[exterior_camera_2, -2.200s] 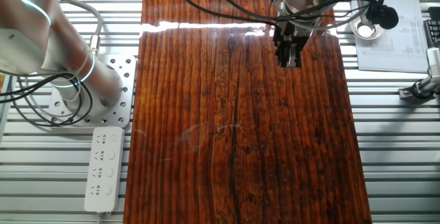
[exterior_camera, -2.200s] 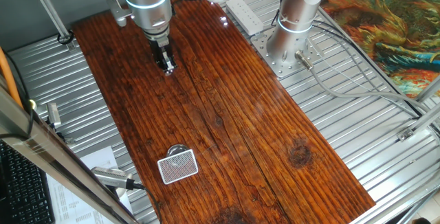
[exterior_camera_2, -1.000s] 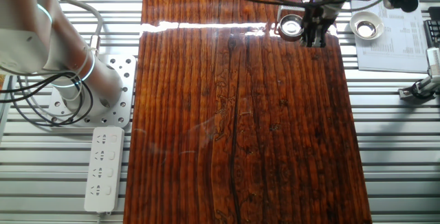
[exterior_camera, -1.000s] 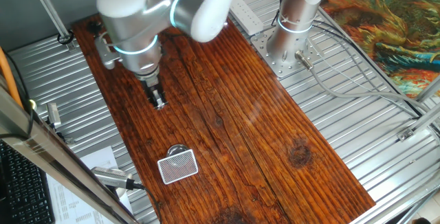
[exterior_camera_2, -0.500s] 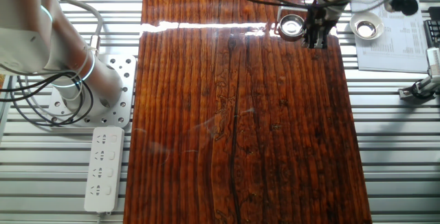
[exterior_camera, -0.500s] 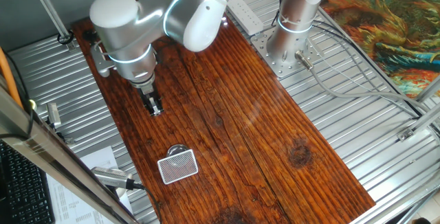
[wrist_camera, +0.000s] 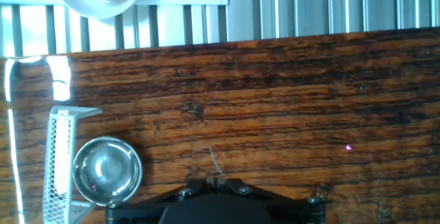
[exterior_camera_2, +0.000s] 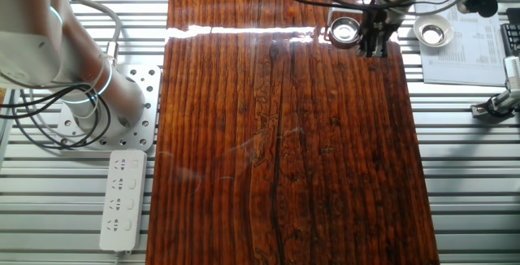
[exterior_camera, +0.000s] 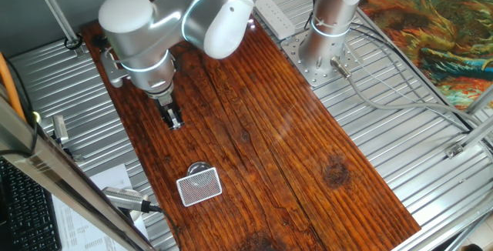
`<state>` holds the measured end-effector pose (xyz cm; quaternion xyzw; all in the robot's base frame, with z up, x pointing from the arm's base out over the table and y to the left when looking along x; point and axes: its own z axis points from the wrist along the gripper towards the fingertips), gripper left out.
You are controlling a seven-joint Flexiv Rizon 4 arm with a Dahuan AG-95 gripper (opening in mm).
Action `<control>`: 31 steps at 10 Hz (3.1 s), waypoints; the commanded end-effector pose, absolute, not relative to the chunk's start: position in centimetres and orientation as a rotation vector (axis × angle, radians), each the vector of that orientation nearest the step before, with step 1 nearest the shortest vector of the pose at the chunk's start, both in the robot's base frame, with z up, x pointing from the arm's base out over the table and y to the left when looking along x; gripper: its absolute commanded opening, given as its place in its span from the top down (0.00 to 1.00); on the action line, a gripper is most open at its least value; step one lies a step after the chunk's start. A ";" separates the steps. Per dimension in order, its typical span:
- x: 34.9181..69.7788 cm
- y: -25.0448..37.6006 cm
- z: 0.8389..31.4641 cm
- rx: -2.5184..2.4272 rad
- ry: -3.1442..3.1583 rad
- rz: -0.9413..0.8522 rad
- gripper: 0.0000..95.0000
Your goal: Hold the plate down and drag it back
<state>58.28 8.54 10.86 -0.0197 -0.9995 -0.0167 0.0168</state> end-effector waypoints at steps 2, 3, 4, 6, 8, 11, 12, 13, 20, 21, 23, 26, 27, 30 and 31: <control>58.1 8.5 10.9 0.032 -3.110 -0.082 1.00; 58.1 8.5 10.9 0.079 -3.109 -0.108 1.00; 58.1 8.5 10.9 0.096 -3.110 -0.122 1.00; 58.3 10.0 10.3 0.088 -3.117 -0.136 1.00; 58.8 11.6 9.8 0.072 -3.123 -0.132 0.80; 58.9 13.0 8.5 0.032 -3.140 -0.146 1.00; 59.0 13.5 7.9 0.015 -3.140 -0.148 1.00; 59.1 13.7 7.6 0.010 -3.140 -0.153 1.00; 59.3 14.2 7.5 0.086 -3.104 -0.224 0.80; 59.3 14.2 7.5 0.072 -3.094 -0.274 0.80; 58.7 14.3 6.5 0.010 -3.076 -0.414 0.80; 58.7 16.1 5.5 -0.032 -3.090 -0.405 0.80; 58.7 16.7 5.3 -0.039 -3.093 -0.402 0.80; 58.8 17.1 4.2 -0.041 -3.098 -0.385 0.80; 58.8 17.1 4.0 -0.039 -3.100 -0.377 0.80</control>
